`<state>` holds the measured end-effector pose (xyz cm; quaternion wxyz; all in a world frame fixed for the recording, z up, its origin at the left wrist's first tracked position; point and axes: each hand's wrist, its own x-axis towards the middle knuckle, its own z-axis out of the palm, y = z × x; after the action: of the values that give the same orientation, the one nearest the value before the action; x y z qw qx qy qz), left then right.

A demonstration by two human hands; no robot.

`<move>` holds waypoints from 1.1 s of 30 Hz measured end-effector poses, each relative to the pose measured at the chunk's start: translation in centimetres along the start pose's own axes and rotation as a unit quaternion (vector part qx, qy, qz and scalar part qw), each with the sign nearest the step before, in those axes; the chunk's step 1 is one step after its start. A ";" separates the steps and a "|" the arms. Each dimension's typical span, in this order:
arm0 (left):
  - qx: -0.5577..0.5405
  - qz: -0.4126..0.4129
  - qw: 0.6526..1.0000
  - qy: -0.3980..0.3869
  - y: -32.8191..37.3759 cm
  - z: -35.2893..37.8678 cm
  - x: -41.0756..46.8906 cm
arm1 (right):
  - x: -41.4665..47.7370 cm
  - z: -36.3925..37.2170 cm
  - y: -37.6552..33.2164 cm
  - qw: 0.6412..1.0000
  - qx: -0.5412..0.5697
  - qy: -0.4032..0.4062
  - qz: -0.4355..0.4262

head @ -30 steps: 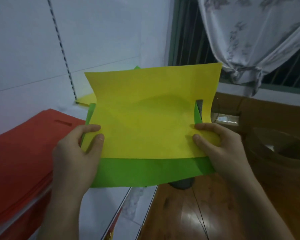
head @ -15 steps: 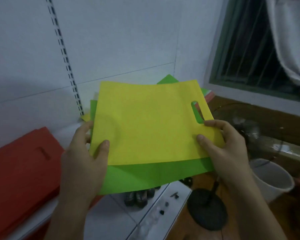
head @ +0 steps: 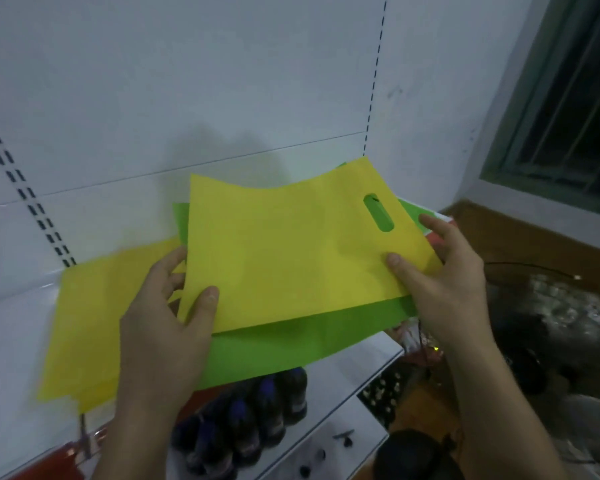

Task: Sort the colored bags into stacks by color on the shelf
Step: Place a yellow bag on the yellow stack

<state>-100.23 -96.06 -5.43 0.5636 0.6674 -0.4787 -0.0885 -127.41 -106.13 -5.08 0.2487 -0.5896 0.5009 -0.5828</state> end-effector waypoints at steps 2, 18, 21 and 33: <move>-0.001 -0.011 1.000 0.001 0.5 2.1 0.9 | 2.5 -0.2 1.0 1.000 0.005 -0.007 -0.005; 0.006 -0.014 1.000 -0.021 2.5 16.1 7.0 | 17.8 -0.2 9.9 0.997 -0.073 -0.005 -0.023; 0.043 -0.020 0.999 0.005 3.1 18.1 7.4 | 20.3 0.0 11.7 0.995 -0.087 -0.032 -0.038; 0.219 -0.079 0.970 0.072 4.6 24.2 8.8 | 27.4 0.8 15.4 0.975 -0.099 -0.188 -0.065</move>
<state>-114.01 -118.28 -6.35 0.4283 0.8146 -0.3906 0.0224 -136.22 -136.23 -6.71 0.2405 -0.7412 0.4613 -0.4243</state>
